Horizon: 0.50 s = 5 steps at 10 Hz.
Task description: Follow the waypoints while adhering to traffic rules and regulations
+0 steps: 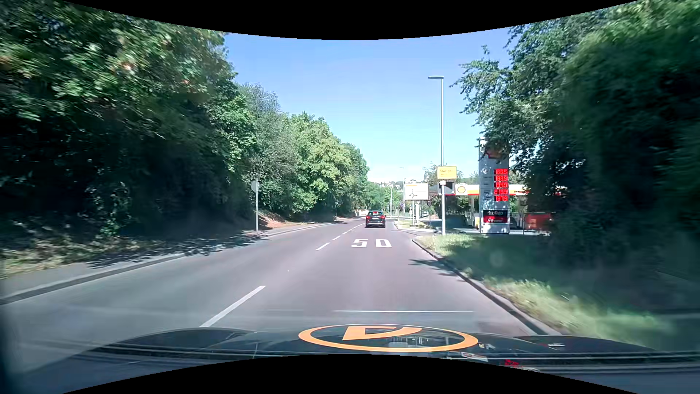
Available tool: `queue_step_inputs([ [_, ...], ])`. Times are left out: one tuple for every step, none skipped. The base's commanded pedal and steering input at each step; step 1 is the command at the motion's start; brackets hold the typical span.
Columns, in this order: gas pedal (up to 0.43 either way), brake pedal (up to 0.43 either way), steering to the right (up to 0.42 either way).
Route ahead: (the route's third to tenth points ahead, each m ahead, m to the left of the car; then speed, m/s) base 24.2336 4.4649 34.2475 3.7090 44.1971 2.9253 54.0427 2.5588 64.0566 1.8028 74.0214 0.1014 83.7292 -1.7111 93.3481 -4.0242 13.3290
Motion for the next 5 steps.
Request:
queue_step_inputs([
  [0.008,0.0,0.004],
  [0.008,0.0,0.004],
  [0.008,0.0,0.004],
  [0.008,0.0,0.004],
  [0.008,0.0,0.004],
])
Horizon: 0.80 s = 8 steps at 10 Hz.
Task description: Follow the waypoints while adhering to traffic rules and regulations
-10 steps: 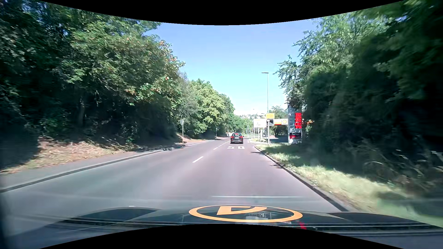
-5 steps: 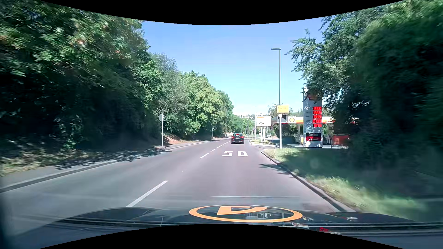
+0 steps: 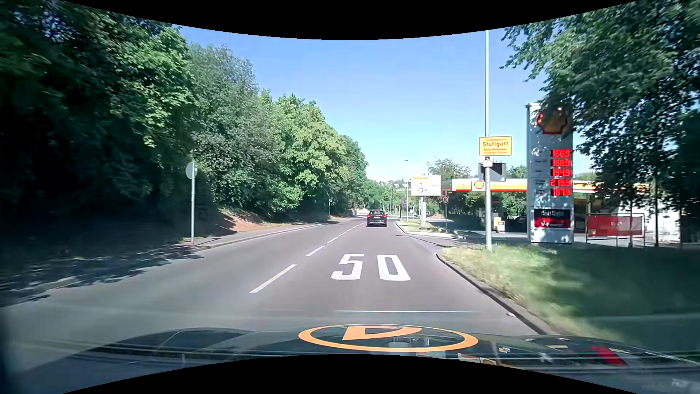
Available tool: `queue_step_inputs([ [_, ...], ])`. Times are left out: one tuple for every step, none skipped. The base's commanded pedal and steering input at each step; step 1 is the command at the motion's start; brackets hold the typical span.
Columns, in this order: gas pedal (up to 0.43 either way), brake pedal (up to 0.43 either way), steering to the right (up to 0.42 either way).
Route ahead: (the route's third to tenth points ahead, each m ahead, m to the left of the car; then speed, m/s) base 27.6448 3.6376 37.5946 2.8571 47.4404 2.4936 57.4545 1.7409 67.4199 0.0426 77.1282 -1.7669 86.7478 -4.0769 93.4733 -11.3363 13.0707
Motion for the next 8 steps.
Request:
queue_step_inputs([
  [0.008,0.0,0.004],
  [0.008,0.0,0.004],
  [0.008,0.0,0.004],
  [0.008,0.0,0.004],
  [0.008,0.0,0.004],
  [0.008,0.0,0.004],
  [0.008,0.0,0.004],
  [0.0,0.0,0.004],
])
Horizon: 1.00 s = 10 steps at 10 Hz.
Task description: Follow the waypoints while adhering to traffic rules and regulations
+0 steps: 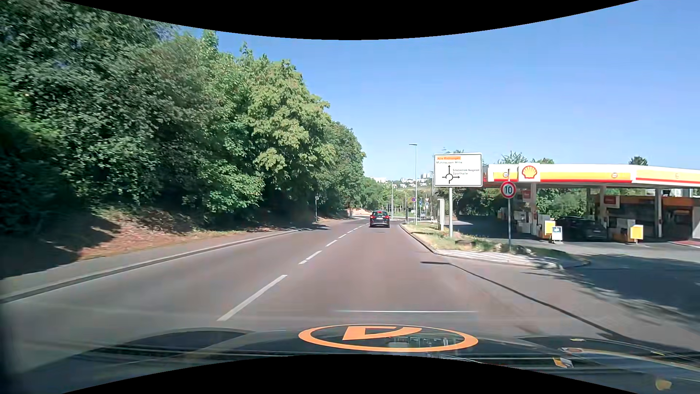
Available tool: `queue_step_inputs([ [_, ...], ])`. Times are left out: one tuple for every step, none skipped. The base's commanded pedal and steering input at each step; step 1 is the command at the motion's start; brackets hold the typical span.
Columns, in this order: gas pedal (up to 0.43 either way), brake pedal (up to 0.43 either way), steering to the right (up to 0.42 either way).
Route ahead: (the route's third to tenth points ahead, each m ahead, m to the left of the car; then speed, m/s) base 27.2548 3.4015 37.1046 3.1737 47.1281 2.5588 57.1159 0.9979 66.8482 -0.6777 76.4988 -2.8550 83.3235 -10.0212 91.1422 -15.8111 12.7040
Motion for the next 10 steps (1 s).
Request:
queue_step_inputs([
  [0.0,0.0,0.004],
  [0.0,0.0,0.004],
  [0.0,0.0,0.005],
  [0.0,0.0,0.005],
  [0.0,0.0,0.005],
  [0.0,0.0,0.006],
  [0.0,0.0,0.006],
  [0.0,0.0,0.006],
  [0.0,0.0,0.007],
  [0.0,0.0,0.007],
])
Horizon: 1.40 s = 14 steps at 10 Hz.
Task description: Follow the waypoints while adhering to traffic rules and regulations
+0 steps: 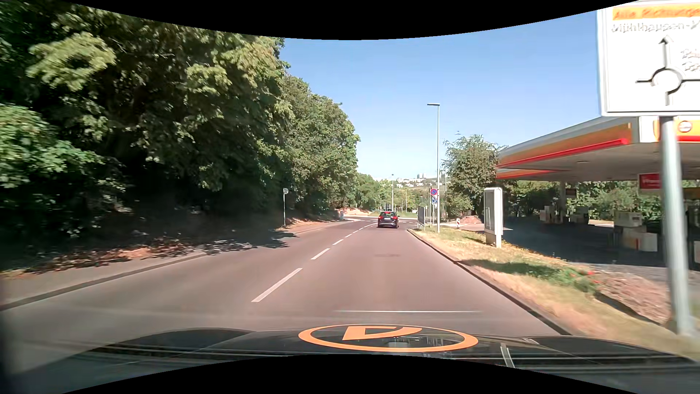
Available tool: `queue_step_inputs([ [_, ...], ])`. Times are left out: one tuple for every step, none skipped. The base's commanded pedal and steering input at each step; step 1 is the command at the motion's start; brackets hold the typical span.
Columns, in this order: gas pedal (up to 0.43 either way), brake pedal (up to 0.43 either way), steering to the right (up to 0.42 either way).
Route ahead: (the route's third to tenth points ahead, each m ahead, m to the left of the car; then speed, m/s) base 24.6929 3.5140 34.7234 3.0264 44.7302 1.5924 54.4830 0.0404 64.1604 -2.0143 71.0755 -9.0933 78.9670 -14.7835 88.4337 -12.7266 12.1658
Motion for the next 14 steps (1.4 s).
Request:
queue_step_inputs([
  [0.0,0.0,0.007],
  [0.0,0.0,0.008],
  [0.0,0.0,0.008],
  [0.0,0.0,0.008],
  [0.0,0.0,0.008],
  [0.0,0.0,0.009],
  [0.0,0.0,0.009],
  [0.0,0.0,0.009],
  [0.0,0.0,0.011],
  [0.0,0.0,0.012],
  [0.0,0.0,0.014],
  [0.0,0.0,0.015],
  [0.0,0.0,0.017],
  [0.0,0.0,0.019],
])
